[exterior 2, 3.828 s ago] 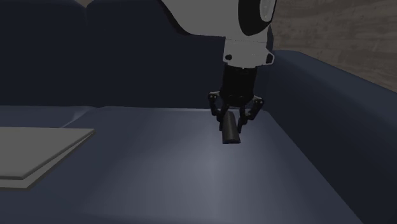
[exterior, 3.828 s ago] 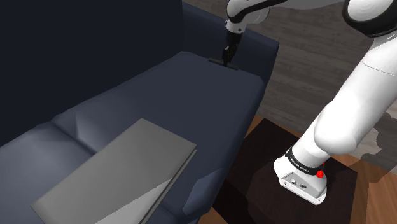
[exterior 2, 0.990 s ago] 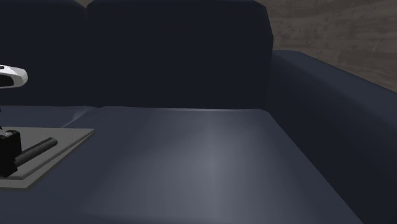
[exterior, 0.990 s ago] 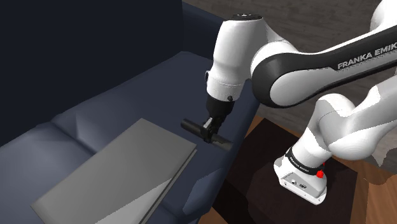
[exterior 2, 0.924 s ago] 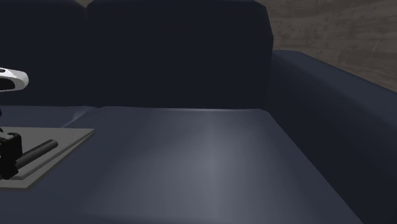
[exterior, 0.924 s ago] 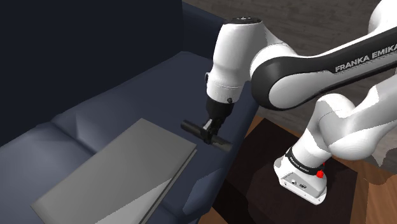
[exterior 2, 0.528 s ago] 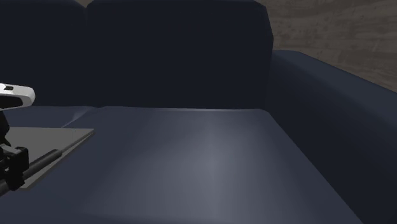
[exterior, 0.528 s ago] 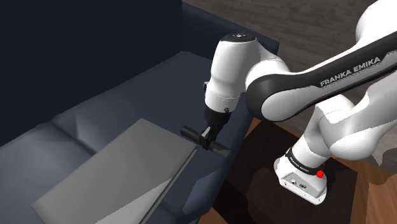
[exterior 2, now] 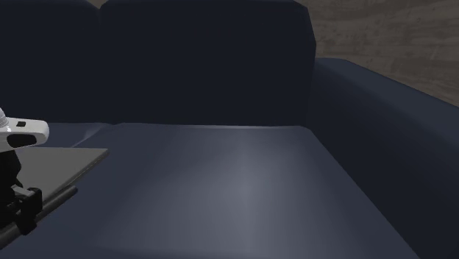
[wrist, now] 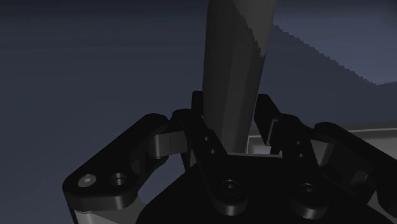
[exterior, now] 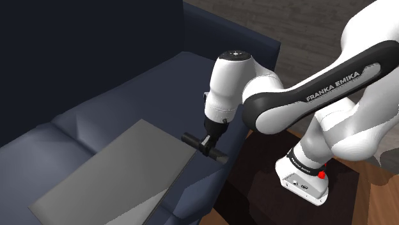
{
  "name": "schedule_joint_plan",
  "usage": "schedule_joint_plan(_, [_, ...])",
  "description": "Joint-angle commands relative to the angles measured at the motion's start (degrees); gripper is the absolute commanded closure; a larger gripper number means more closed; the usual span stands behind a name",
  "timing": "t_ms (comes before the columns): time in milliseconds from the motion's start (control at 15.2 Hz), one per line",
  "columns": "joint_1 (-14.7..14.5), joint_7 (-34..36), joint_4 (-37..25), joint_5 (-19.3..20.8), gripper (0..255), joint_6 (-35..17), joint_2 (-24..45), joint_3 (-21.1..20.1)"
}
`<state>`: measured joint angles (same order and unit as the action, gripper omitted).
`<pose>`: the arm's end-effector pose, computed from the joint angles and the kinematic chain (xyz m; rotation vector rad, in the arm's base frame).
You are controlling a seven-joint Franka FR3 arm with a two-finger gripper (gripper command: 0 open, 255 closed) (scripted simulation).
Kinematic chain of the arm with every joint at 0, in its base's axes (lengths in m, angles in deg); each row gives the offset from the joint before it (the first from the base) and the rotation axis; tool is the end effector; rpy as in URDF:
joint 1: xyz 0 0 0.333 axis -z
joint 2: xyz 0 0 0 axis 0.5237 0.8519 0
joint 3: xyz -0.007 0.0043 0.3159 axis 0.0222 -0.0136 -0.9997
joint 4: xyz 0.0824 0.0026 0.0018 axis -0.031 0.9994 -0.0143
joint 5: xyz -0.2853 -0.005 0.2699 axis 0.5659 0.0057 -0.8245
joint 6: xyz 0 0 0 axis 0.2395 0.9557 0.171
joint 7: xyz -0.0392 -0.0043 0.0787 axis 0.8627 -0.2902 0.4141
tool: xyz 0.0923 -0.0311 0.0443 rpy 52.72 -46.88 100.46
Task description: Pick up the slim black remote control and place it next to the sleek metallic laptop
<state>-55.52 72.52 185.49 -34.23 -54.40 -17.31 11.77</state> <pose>0.2861 0.2866 0.3426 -3.0574 -0.2346 0.0161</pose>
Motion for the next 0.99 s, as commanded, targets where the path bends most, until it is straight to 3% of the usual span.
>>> schedule_joint_plan(0, [0.01, -0.02, 0.21, -0.01, 255, -0.68, 0.38, -0.09])
schedule_joint_plan(330, [0.01, -0.02, 0.2, -0.01, 255, -0.68, 0.38, -0.09])
schedule_joint_plan(396, [0.01, -0.02, 0.2, -0.01, 0, -0.69, 0.38, -0.09])
schedule_joint_plan(726, [0.01, -0.02, 0.2, -0.01, 0, -0.69, 0.38, -0.09])
schedule_joint_plan(924, [-0.01, -0.32, -2.31, 0.11, 0, 6.51, -4.31, 1.23])
